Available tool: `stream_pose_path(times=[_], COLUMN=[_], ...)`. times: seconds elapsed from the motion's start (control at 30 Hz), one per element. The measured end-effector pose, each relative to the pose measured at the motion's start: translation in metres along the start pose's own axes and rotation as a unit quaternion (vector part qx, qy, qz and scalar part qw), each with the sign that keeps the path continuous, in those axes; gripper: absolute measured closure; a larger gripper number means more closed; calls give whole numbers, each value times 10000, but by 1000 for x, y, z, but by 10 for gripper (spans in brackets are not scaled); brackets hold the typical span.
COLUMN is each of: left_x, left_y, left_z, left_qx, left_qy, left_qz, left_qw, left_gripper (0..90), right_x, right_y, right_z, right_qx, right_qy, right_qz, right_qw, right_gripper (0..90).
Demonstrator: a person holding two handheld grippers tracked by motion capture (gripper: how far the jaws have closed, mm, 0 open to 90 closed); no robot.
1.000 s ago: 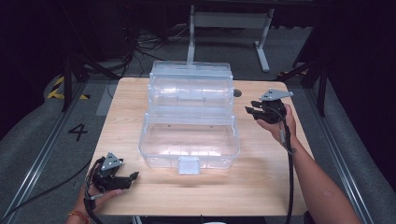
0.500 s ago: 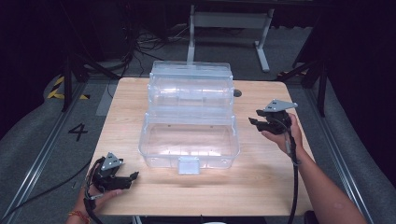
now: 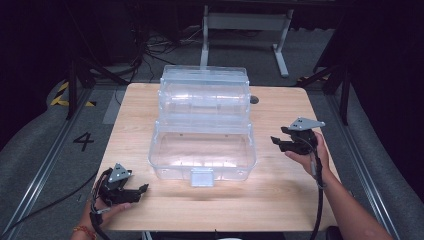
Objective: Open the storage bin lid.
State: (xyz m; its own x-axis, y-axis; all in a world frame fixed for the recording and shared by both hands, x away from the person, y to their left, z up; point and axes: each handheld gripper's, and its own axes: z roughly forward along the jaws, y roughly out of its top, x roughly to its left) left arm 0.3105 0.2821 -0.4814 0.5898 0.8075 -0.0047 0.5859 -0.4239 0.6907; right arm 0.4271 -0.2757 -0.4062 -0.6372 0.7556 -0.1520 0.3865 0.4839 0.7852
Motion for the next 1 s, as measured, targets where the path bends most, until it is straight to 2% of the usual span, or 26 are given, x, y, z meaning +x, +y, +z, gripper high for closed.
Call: stream_pose_path(times=[0.17,0.33,0.6,0.9,1.0], left_x=[0,0,0,0,0], left_y=[0,0,0,0,0], left_z=[0,0,0,0,0], left_qx=[8,-1,0,18,-8], left_qy=[-9,0,10,12,20], left_qz=[-5,2,-19,-24,-33], left_qw=[10000,10000,10000,10000,10000], left_gripper=[192,192,189,190,186], right_x=[3,5,5,8,8], right_y=[-9,-20,-38,-60,-71], right_z=[-4,-7,-16,-26,-31], right_qx=[76,144,169,173,214], right_qy=[62,15,-49,-191,-171], right_qz=[-16,-73,68,22,92], right_qw=[10000,9999,9998,9997,9996], right_gripper=[424,423,416,405,391])
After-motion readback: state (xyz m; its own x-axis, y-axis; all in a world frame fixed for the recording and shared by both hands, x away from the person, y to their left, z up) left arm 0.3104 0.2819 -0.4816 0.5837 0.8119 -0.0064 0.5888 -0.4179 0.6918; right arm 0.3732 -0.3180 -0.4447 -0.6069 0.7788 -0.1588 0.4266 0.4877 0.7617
